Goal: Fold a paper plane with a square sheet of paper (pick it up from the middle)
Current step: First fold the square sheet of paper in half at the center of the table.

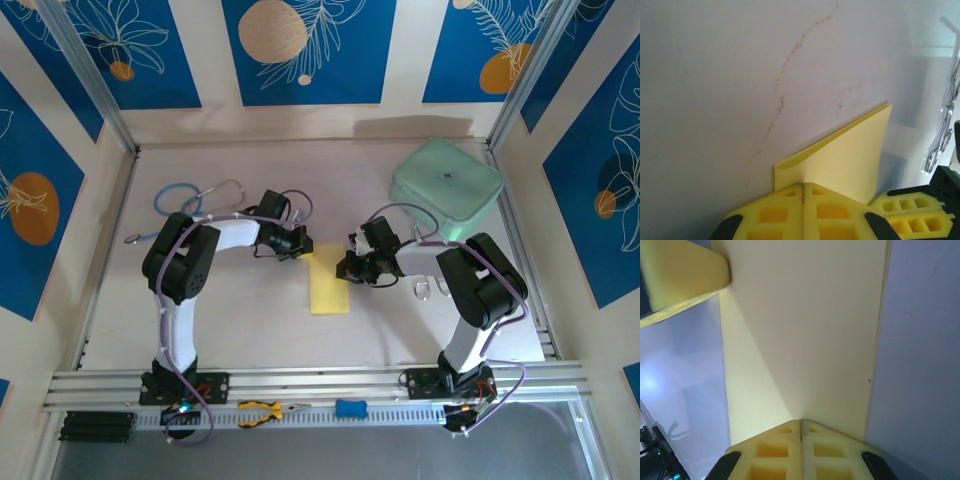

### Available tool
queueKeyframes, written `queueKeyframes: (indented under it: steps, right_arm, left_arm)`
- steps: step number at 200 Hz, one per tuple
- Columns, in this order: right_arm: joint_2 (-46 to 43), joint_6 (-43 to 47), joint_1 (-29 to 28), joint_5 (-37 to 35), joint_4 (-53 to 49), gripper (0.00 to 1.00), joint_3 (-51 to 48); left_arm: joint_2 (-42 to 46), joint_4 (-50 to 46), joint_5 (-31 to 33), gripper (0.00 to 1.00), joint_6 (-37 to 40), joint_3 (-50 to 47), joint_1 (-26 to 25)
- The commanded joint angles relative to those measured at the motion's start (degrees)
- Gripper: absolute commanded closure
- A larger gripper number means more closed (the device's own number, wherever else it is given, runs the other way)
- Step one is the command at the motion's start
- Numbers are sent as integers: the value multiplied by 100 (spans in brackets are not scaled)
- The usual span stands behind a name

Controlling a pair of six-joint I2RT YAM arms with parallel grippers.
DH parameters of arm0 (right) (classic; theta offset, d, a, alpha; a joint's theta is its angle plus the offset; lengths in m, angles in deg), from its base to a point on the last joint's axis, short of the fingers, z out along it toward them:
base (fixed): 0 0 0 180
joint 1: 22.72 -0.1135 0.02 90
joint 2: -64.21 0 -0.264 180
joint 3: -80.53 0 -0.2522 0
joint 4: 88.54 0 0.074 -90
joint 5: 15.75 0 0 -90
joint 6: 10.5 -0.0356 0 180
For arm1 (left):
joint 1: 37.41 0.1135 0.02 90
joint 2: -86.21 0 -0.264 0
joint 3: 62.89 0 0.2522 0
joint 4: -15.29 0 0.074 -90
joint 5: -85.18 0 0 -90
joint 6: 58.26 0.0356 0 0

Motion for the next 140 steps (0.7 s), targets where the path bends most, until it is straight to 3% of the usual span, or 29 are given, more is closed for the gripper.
queueKeyframes:
  steps: [1,140]
  right_arm:
    - [130,79,-36,-316,-835,100,-262]
    - [141,158,-33,-246,-851,100,-257]
  left_arm:
    - [-252,-187,659,96,-185,205,192]
    - [-160,-630,1180,95,-412,660,200]
